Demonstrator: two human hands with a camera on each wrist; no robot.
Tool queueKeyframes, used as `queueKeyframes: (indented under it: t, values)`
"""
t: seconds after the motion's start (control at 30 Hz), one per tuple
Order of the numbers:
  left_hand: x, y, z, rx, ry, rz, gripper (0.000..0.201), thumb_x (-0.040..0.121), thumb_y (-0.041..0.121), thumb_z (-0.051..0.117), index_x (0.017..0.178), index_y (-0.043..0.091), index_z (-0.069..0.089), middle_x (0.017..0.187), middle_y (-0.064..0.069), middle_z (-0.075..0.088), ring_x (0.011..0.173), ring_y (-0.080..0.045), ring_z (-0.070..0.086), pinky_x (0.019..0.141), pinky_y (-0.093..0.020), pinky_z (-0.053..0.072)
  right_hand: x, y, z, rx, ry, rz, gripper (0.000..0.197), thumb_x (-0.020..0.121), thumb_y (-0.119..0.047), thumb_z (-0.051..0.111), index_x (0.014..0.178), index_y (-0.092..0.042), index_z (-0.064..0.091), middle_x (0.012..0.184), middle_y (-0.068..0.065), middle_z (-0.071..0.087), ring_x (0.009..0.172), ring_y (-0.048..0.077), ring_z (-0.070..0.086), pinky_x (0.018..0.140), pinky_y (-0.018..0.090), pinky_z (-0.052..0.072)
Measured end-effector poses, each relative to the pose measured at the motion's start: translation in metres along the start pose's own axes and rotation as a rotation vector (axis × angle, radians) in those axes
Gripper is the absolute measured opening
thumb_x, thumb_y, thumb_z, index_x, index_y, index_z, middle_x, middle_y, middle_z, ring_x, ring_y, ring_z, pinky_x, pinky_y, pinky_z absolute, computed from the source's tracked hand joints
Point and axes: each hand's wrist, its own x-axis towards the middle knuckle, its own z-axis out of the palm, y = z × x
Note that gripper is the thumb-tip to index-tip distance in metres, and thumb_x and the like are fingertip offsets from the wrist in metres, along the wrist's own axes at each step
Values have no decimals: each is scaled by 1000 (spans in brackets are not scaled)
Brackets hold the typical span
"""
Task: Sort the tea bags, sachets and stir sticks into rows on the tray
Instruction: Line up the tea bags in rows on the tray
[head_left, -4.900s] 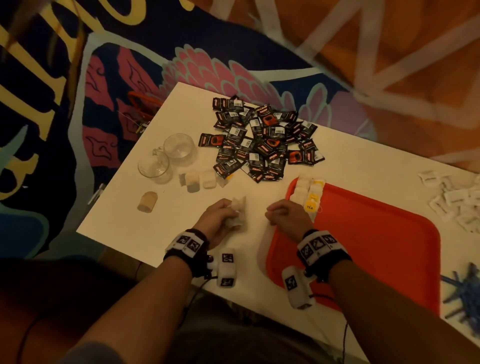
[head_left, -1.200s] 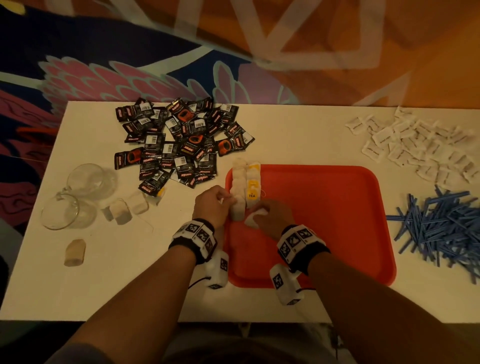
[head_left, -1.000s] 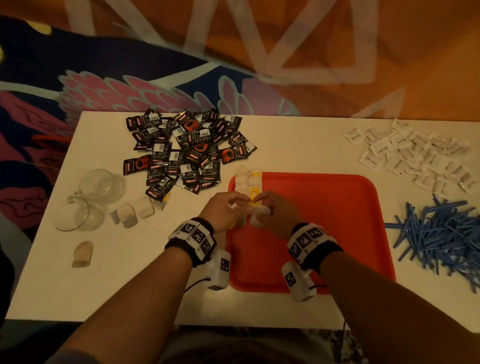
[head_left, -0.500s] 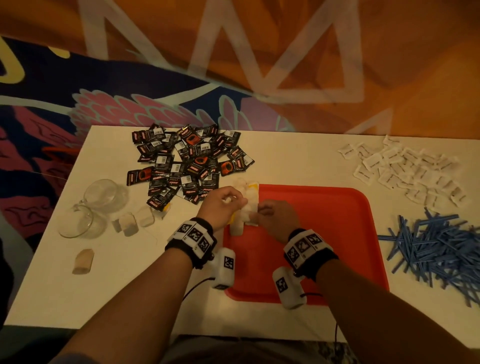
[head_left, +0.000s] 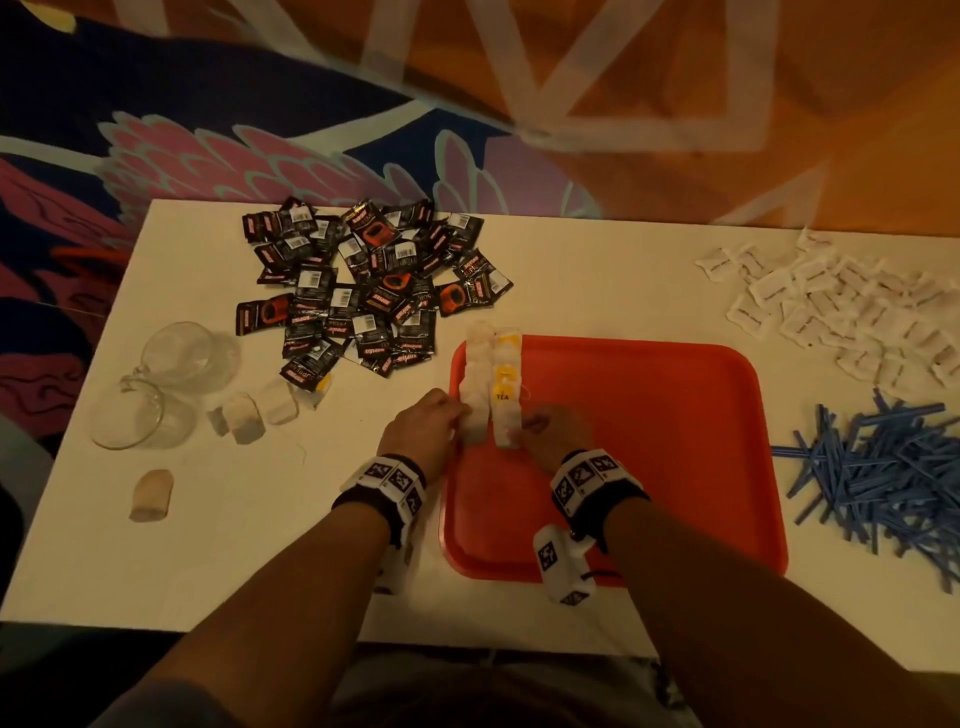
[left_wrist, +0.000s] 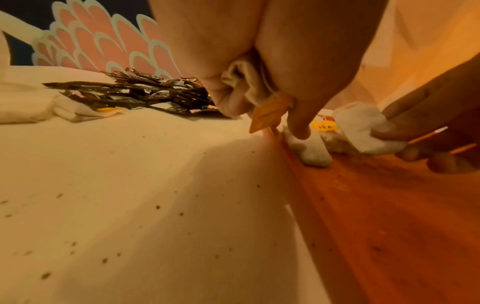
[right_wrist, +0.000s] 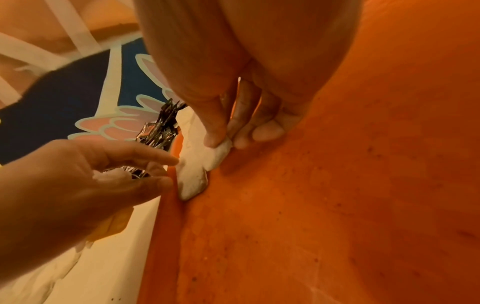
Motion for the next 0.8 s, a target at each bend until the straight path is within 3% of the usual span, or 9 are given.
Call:
queueKeyframes:
  t: [0.1,0.2,0.33,0.43,0.6,0.73,0.8]
  values:
    - [2,-1,2,68,-19,39,41,98,26,52,139,30,53,135,2,49,116,-25,55,93,-37,50,7,-5,4,-45,15,-2,20,84,-30,74,101,-19,72,102,-3,68,87,12,56,73,22,44]
    - [3,1,3,92,-17,70,41,99,32,50,140,28,51,133,0,48,113,-25,54,87,-34,48,8,-11,6,-181,12,0,22,85,-33,73,101,-19,68,91,-6,59,86,11,55,72,20,43]
    - [8,2,8,73,-1,46,41,100,41,47,138,26,50,129,0,49,102,-19,53,77,-30,41,10,-10,9,-160,48,41,22,81,-33,76,90,-22,60,86,-6,58,68,6,49,47,14,28]
    - [9,1,10,63,17,40,41,101,42,45,139,25,49,130,0,49,106,-20,54,78,-28,41,11,-6,8,-32,116,49,21,81,-29,76,88,-20,58,88,-2,63,66,6,50,49,16,32]
    - [4,-2,10,65,38,78,44,99,35,52,143,27,49,137,-2,44,114,-26,55,92,-37,51,8,-9,6,-16,100,-39,14,88,-23,69,99,-15,65,90,-4,61,87,13,58,73,22,44]
    - [7,-4,12,-161,148,-6,32,97,34,57,127,23,61,119,0,59,103,-21,59,87,-33,48,6,-11,4,51,121,-19,14,87,-20,70,99,-17,64,86,-7,61,81,9,58,56,11,36]
    - [7,-3,8,-322,221,-76,23,96,37,61,113,24,67,104,4,64,94,-14,58,82,-27,45,4,-12,-1,79,135,-21,15,87,-21,71,99,-17,63,87,-7,61,82,10,58,58,13,38]
